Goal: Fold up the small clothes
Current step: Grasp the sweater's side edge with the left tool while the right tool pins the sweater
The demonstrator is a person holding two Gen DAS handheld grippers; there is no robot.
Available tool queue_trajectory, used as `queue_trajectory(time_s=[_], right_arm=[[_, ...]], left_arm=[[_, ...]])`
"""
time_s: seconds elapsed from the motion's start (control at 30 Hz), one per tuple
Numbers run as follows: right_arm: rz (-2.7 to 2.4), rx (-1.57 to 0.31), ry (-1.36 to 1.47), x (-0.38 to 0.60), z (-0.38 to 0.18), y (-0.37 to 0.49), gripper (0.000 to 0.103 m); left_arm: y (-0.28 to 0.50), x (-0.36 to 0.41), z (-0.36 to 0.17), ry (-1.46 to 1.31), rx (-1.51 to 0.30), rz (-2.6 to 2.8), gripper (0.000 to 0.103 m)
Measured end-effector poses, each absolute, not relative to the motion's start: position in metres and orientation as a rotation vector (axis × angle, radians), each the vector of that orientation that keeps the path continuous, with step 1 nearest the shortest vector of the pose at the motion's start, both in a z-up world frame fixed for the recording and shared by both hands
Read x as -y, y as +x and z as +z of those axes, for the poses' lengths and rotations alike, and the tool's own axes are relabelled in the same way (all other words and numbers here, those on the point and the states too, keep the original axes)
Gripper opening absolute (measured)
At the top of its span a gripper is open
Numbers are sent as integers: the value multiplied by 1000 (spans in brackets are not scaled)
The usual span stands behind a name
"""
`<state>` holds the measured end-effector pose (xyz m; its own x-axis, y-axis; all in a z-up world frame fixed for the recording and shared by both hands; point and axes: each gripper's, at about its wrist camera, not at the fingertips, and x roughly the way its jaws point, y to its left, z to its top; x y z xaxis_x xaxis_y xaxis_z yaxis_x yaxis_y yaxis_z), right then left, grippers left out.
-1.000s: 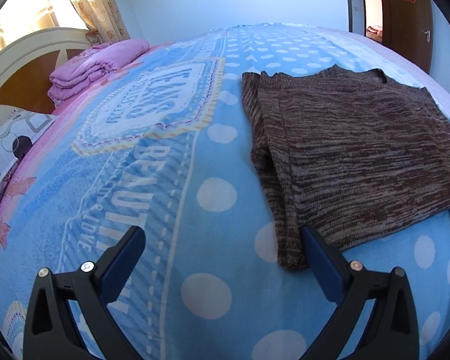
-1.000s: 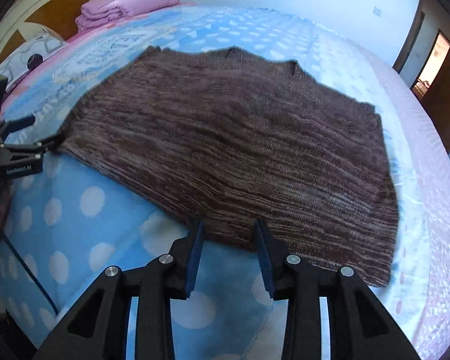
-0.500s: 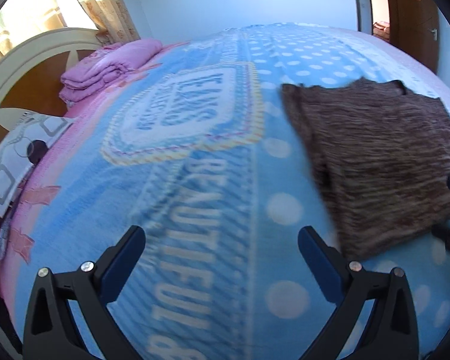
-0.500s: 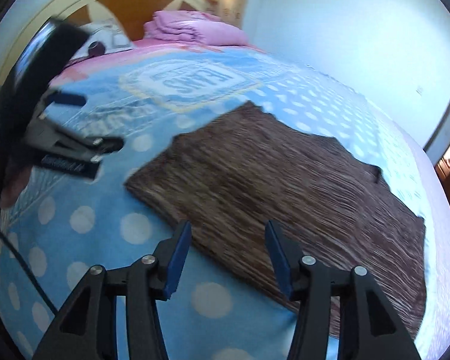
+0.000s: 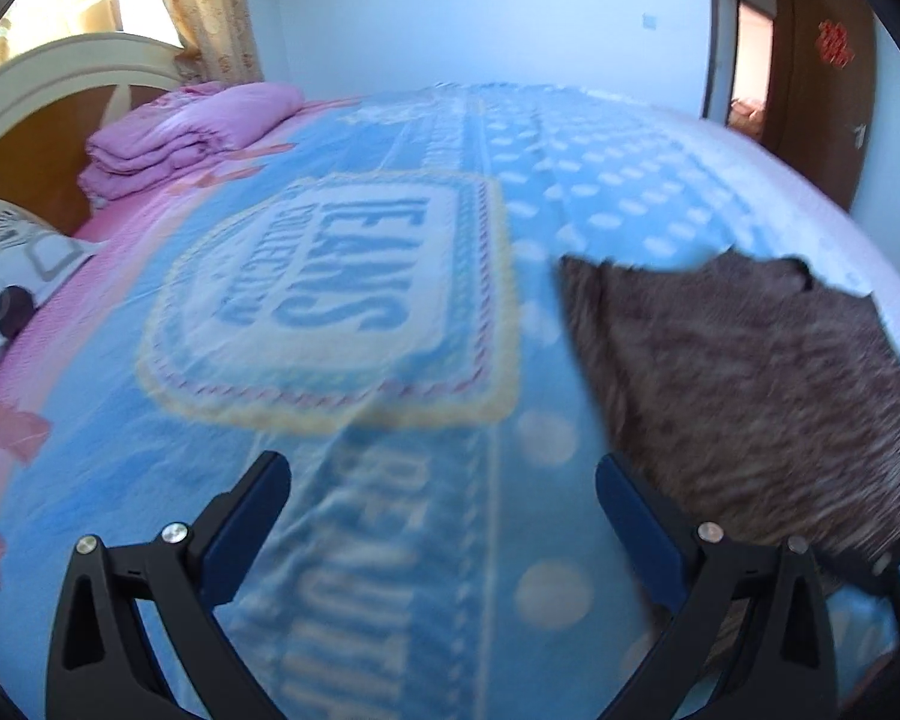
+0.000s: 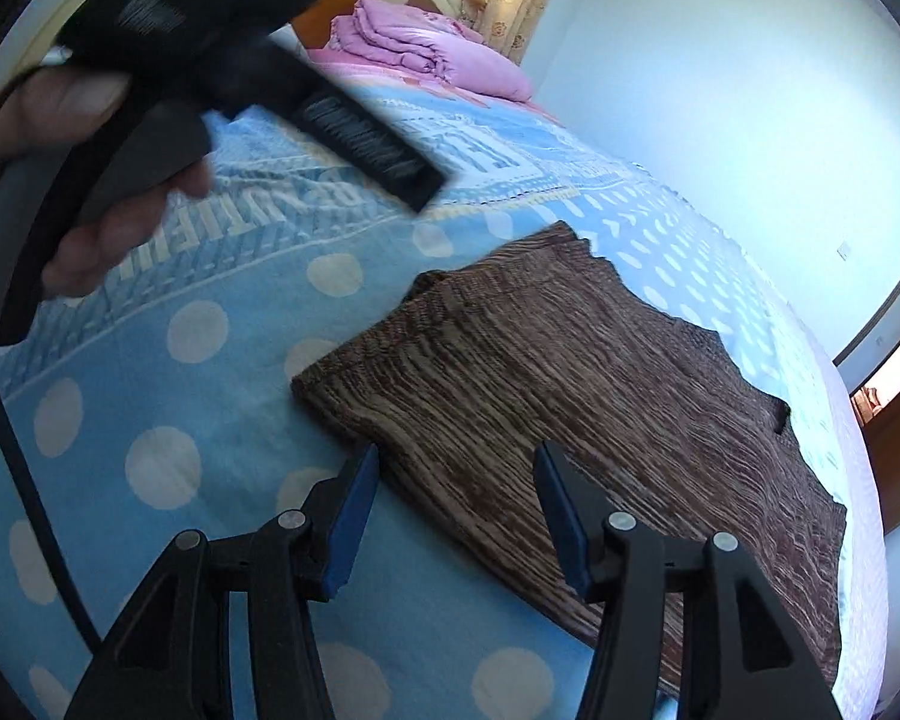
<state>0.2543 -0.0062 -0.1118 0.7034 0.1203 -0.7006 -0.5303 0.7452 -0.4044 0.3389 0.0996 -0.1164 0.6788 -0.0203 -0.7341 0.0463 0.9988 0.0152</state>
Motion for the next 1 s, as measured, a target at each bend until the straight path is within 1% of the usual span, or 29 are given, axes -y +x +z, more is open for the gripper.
queue_trajectory(time_s=[0.17,0.47,0.53,0.6,0.7,0.77,0.8,0.83,0.9,1.0], right_arm=[[393,-695,-649,-3,-112,258,55],[381,-688,-657,-10,-115,265,54],[378,-687,-657,-12,-116,264,54],[375,-682,-665,-13,-117,264,54],[373,-679,-670,-15,-118,264,54],[376,-679,-668,-16,-119,264,52],[380,-679,-669,-16,-119,264,49],[387,-678,-673,-18,-120,264,44],[398,-673,-686,-20,-122,261,39],[399,-660,-707,-25,-125,257,35]], left_arm=[[366,-85,-117,-32,-836,-114,103],[412,-51,-131,-37,-886,-182,102],[421,-45,-135,-30,-898,-186,99],[428,-41,-139,-25,-916,-199,92],[435,-38,-144,-23,-935,-200,88],[441,-38,-148,-40,-948,-208,87],[442,-38,-149,-45,-949,-209,87],[444,-38,-149,-52,-950,-213,86],[447,-36,-149,-62,-949,-228,84],[450,-34,-148,-79,-952,-265,84]])
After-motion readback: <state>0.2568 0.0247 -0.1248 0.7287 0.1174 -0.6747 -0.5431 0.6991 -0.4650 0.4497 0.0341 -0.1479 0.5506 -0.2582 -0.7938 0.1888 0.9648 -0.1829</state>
